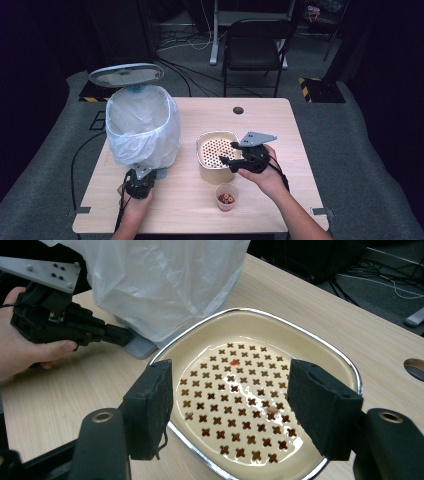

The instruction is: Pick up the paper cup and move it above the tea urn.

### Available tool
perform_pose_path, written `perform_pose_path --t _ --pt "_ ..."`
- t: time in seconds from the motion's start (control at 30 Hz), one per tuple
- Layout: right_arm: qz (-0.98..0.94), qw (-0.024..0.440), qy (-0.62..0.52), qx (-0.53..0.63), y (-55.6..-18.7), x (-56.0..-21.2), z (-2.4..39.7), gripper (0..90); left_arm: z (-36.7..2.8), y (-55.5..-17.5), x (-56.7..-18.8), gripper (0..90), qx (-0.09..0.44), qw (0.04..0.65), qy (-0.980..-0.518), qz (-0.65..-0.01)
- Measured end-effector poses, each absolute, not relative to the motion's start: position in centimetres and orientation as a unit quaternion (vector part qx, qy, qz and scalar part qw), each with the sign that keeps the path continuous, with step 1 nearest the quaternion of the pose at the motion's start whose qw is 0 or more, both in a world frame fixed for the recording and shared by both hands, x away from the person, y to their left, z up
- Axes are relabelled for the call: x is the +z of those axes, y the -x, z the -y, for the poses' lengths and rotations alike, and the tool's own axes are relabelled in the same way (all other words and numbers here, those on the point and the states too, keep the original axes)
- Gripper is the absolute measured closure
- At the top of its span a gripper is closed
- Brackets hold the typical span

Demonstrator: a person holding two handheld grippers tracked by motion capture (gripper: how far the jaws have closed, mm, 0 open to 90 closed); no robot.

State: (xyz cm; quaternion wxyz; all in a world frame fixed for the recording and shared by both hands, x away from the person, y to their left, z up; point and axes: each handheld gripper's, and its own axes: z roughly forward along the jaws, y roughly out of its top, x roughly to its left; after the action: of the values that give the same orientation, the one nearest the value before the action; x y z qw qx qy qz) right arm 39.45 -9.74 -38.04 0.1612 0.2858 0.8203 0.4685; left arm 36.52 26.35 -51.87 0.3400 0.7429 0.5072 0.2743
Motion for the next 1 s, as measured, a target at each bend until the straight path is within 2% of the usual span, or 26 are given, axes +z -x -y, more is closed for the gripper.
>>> perform_pose_path --t 0.53,1.0 --pt "-0.814 0.151 -0.274 0.489 -35.8 -39.6 11.2 30.2 -26.2 -36.5 -51.9 90.0 0.276 0.339 -0.742 -0.508" --pt "-0.813 0.13 -0.282 0.492 -34.2 -41.9 12.3 19.4 -26.3 -36.5 -51.9 90.0 0.273 0.341 -0.742 -0.509"
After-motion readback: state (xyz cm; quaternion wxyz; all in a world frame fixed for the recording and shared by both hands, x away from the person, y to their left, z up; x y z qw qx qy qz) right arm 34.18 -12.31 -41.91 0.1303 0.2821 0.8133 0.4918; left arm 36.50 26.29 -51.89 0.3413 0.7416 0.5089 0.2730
